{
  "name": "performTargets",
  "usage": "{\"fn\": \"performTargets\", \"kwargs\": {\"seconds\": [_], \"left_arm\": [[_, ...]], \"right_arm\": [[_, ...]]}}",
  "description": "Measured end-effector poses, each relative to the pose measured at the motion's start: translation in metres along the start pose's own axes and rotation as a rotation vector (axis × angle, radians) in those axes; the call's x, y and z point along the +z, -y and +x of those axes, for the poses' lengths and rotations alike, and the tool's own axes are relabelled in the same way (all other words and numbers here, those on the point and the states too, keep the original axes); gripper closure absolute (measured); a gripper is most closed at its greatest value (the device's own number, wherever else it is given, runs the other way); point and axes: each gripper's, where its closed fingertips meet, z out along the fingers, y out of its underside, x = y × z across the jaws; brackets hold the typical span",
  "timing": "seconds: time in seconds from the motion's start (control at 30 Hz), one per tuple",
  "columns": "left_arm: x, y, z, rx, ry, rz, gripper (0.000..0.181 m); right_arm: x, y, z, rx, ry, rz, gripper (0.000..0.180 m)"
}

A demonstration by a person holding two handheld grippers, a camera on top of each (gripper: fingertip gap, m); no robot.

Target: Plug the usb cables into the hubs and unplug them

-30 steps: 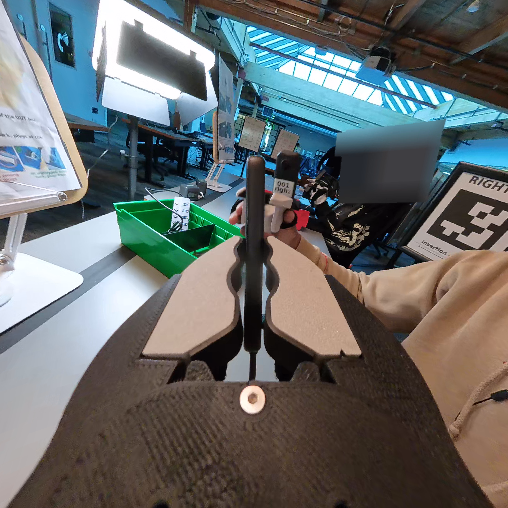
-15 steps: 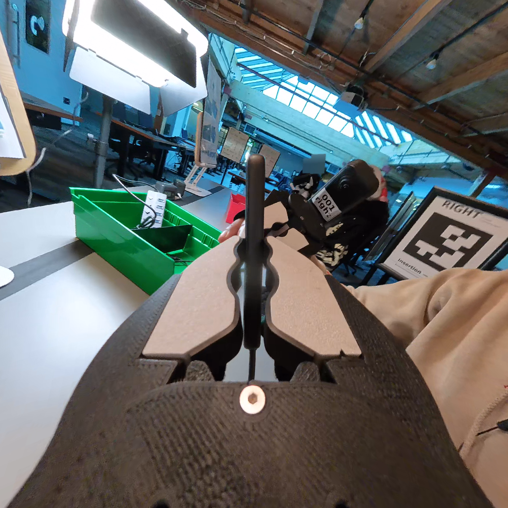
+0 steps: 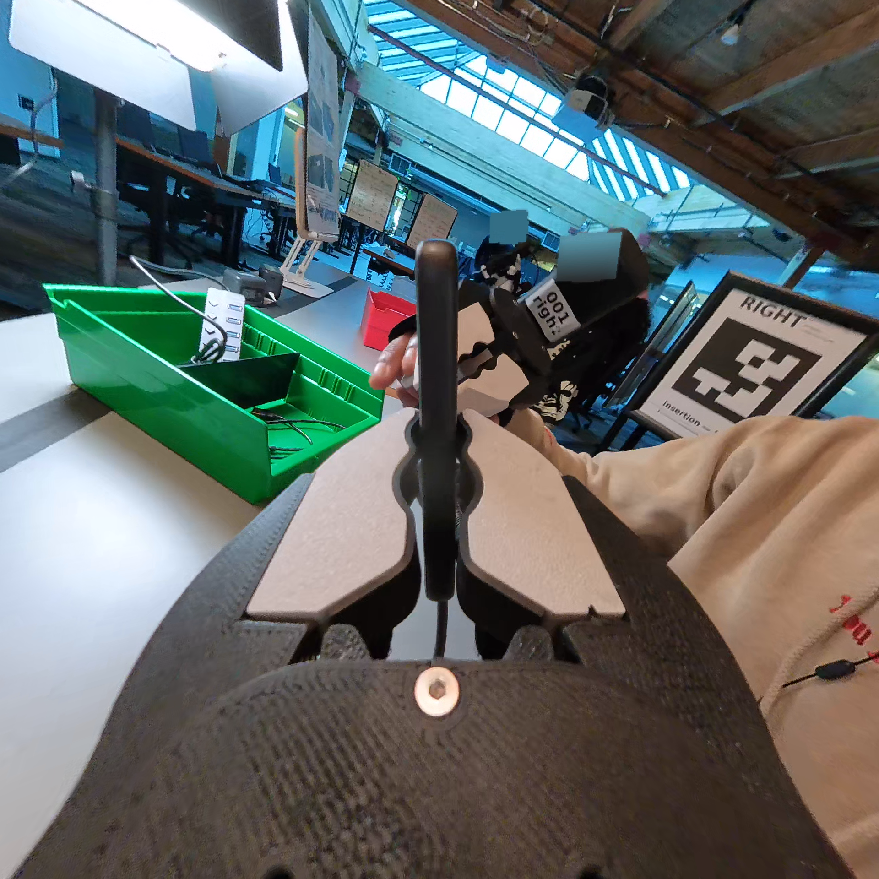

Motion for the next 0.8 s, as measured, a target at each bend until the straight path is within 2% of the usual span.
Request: {"fn": "performTargets", "kwargs": {"seconds": [0.23,0.5,0.6,0.8], "left_arm": [[0.004,-0.01,-0.011,-0.181,-0.026,0.008,0.168],[0.008,-0.015,-0.008,-0.228,-0.06,-0.003,0.168],[0.014,-0.019,0.001,-0.259,-0.108,-0.019,0.169],[0.014,-0.018,0.001,-0.286,-0.121,-0.006,0.168]], "right_arm": [[0.001,-0.013,0.001,-0.212,-0.072,-0.097,0.171],[-0.003,-0.002,-0.011,-0.213,0.007,-0.035,0.166],[0.0,-0.008,-0.013,-0.256,-0.001,-0.085,0.169],[0.0,-0.005,-0.014,-0.276,-0.012,-0.063,0.169]]}}
